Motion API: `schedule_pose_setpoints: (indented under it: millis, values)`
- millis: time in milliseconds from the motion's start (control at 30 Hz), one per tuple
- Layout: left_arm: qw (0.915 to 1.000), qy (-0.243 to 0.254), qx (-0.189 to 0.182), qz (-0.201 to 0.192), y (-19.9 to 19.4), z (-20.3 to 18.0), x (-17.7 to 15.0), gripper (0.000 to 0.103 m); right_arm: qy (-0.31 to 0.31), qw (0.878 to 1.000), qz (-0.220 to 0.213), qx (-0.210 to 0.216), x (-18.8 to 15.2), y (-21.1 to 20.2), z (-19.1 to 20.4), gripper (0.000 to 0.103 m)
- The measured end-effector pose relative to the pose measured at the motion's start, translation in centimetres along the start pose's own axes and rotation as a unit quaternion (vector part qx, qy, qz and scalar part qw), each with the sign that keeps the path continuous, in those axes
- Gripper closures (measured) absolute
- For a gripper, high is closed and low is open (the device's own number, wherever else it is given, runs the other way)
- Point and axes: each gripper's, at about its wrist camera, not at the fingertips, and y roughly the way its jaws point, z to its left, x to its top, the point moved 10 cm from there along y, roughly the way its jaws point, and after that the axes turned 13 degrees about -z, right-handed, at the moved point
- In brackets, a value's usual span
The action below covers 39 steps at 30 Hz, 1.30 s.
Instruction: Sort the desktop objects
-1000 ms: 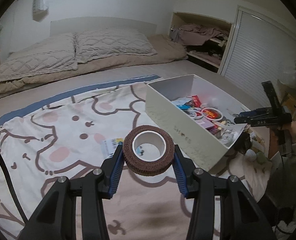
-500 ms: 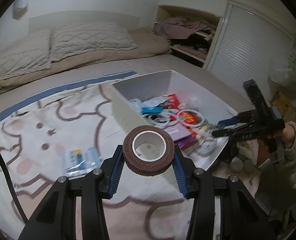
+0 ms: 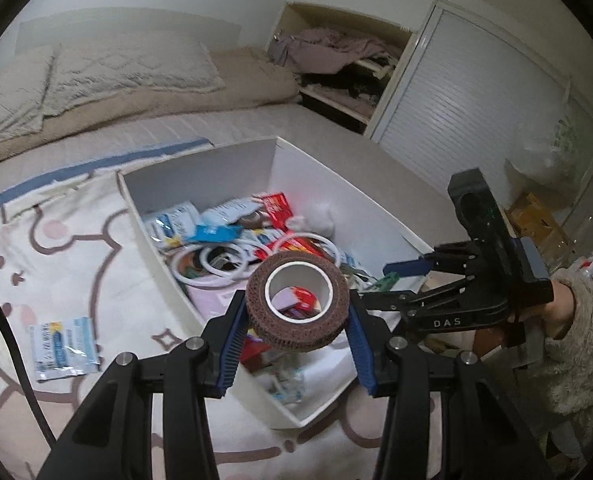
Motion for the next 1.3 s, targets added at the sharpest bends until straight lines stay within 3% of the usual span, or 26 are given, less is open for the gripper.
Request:
schedule_pose_setpoints:
  millis: [200,500,900,967,1033,1300]
  values:
    - [0.9987,0.006,-0.009,0.051,2.2,-1.7,-2.3,0.056,0.008,1.0,-0.005,0.001,0.0,-0.6,0.2,0.048]
    - [0.9962,-0.021,-0.006,0.084,3.8,-1.9,-3.7,0.056,-0.002,1.0,-0.023,-0.007,0.2,-1.5,0.3,0.041]
    - [0.9909,-0.058,0.015,0.12,4.4,-1.1,-4.9,0.056,-0.001,0.999,-0.037,-0.013,0.4,-2.3,0.1,0.041]
    - [0.9902,-0.063,0.021,0.123,4.3,-1.0,-4.9,0.053,0.001,0.999,-0.039,-0.013,0.4,-2.4,-0.1,0.041]
    - [0.9907,-0.065,0.026,0.117,4.1,-1.0,-4.6,0.036,0.004,0.999,-0.041,-0.014,0.3,-2.6,-0.2,0.041]
    - [0.9913,-0.054,0.045,0.112,3.3,-1.1,-4.4,0.032,0.014,0.999,-0.045,-0.014,0.2,-3.1,-0.4,0.041]
